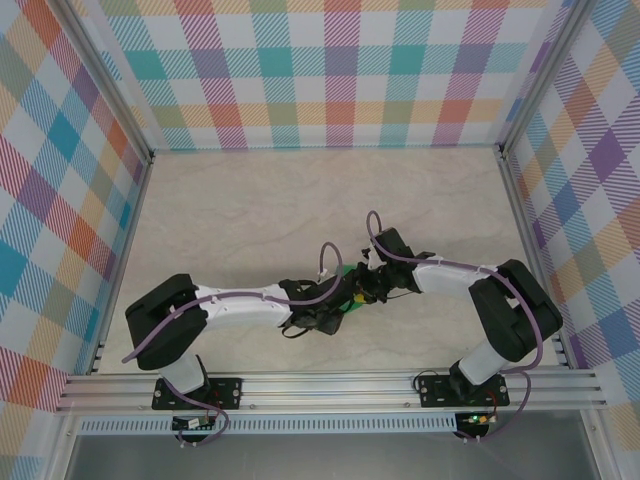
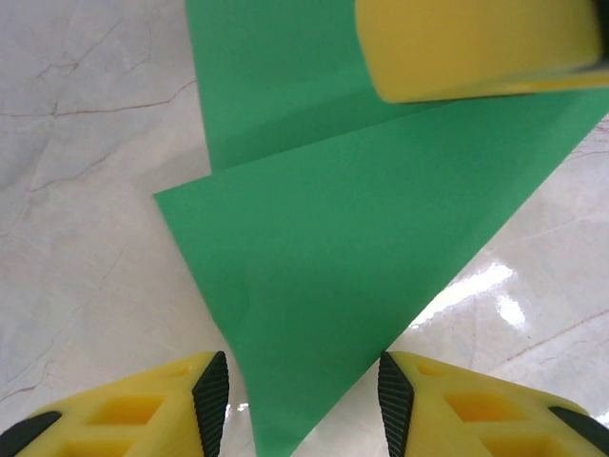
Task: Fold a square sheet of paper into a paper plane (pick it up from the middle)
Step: Fourth fold the wing at the center of the table.
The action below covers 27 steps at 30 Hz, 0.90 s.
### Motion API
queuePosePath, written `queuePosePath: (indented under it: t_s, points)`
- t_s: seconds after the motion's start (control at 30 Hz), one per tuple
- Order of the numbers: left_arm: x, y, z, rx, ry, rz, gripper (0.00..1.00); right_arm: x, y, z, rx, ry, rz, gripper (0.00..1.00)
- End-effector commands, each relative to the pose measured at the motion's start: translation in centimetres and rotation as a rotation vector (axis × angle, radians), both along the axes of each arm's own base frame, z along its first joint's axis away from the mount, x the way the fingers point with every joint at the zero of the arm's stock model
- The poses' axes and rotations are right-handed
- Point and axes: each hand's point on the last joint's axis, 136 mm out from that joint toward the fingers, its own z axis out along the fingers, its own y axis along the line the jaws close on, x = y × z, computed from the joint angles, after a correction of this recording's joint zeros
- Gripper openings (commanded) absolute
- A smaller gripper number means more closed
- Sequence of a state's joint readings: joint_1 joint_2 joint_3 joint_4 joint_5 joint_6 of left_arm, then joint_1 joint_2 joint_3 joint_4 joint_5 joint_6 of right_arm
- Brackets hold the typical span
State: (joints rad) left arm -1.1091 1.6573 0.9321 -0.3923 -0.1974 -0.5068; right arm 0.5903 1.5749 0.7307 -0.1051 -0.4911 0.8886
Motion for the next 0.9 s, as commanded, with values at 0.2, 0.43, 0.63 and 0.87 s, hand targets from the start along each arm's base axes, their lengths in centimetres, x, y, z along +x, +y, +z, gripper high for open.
queuePosePath:
  t_s: [0.2, 0.43, 0.63, 0.87]
  points:
    - [0.6, -0.8, 1.7, 0.06, -0.138, -0.005, 0.49, 0.4, 1.0, 1.7, 0.036, -0.025, 0.038, 0.31]
    - [0.3, -0.9, 1.5, 0.093, -0.147, -0.02, 0.5, 0.3, 1.1, 1.9, 0.04, -0.024, 0.047, 0.31]
    - [0.4, -1.3, 0.6, 0.14, -0.163, -0.03, 0.49, 0.4, 1.2, 2.0, 0.043, -0.026, 0.048, 0.32]
    - [0.6, -0.8, 0.4, 0.183, -0.202, -0.009, 0.43, 0.4, 1.3, 2.2, 0.046, -0.022, 0.052, 0.32]
